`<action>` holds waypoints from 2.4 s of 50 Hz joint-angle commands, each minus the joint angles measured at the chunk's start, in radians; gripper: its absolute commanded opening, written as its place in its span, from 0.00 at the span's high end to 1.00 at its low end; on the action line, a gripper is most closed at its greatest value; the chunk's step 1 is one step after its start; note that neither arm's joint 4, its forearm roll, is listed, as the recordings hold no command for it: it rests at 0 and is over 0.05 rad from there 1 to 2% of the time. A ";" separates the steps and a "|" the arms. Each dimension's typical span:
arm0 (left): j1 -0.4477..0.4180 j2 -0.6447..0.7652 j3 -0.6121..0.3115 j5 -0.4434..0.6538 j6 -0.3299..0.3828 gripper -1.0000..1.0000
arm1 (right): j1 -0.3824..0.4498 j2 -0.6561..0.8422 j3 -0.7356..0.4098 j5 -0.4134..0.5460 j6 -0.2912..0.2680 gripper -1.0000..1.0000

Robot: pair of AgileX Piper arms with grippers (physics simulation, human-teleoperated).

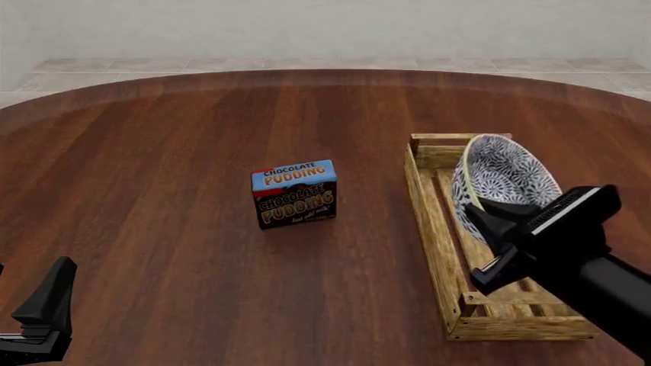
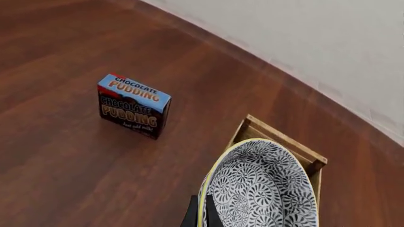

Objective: Pick up the bowl on the left and put it in the tray.

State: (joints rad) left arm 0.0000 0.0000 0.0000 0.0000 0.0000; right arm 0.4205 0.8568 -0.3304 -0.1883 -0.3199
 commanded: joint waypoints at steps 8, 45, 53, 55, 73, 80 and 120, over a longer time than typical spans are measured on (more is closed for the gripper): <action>0.000 0.000 0.000 0.000 0.000 0.00 | -0.026 0.086 0.006 -0.081 0.008 1.00; 0.000 0.000 0.000 0.000 0.000 0.00 | -0.076 0.243 0.028 -0.214 0.009 1.00; 0.000 0.000 0.000 0.000 0.000 0.00 | -0.072 0.247 0.027 -0.213 0.011 1.00; 0.000 0.000 0.000 0.000 0.000 0.00 | -0.071 0.251 0.027 -0.216 0.011 1.00; 0.000 0.000 0.000 0.000 0.000 0.00 | -0.084 0.336 0.022 -0.271 0.010 1.00; 0.000 0.000 0.000 0.000 0.000 0.00 | -0.102 0.381 0.020 -0.302 0.009 1.00; 0.000 0.000 0.000 0.000 0.000 0.00 | -0.145 0.518 0.007 -0.393 0.008 1.00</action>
State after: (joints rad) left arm 0.0000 0.0000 0.0000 0.0000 0.0000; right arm 0.2816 1.3504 -0.3171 -0.5594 -0.3145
